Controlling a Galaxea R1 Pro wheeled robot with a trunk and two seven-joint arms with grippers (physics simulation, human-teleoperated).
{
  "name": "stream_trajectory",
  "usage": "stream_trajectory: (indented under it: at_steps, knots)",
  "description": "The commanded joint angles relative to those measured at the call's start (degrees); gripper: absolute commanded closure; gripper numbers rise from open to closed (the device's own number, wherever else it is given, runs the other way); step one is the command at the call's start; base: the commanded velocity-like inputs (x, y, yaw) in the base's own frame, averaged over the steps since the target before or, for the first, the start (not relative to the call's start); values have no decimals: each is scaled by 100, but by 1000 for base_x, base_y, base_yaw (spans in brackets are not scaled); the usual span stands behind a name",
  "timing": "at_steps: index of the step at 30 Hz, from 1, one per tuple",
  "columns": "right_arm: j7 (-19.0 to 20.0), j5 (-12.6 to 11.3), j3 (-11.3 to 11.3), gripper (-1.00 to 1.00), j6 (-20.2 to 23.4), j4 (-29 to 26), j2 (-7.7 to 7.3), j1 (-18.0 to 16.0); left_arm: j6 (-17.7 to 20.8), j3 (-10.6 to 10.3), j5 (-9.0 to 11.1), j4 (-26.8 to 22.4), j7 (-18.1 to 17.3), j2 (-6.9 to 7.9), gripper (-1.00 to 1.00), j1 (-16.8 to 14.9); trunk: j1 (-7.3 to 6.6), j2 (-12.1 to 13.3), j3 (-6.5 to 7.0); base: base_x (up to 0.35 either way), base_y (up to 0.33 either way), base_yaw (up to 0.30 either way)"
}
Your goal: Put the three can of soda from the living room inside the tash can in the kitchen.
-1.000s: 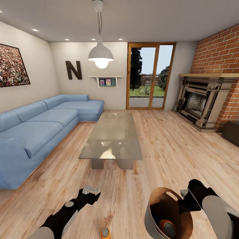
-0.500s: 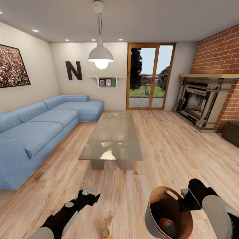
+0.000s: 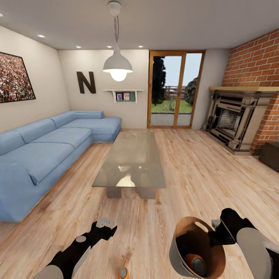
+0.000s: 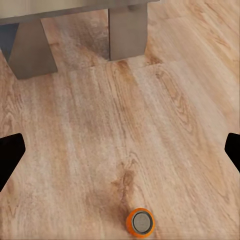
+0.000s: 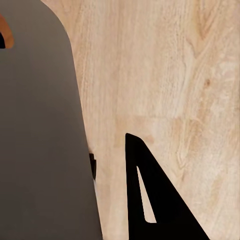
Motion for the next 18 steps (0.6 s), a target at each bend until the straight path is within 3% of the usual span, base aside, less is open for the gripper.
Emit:
stream_trajectory:
  at_steps: [1,9,12,16,18]
  knots:
    - [3,-105,-34,100,33,1,-4,-3,14,1,-3,5,2,-2,-100,0,22,-42,-18,0,0,0]
    - [23,-108,-39,100,135,-432,1,-11,52,7,-8,15,5,-4,-100,0,198,-363,-198,0,0,0]
    - [54,-106,-29,100,368,-558,-8,-21,60,7,-8,78,5,-9,-100,0,264,-483,-276,0,0,0]
    - [186,-79,-24,100,694,-627,-109,-50,58,6,-8,387,3,-47,-100,0,352,-644,-383,0,0,0]
    - [329,-49,-9,100,785,-644,-230,-72,54,6,-8,503,4,-71,-100,0,396,-724,-437,0,0,0]
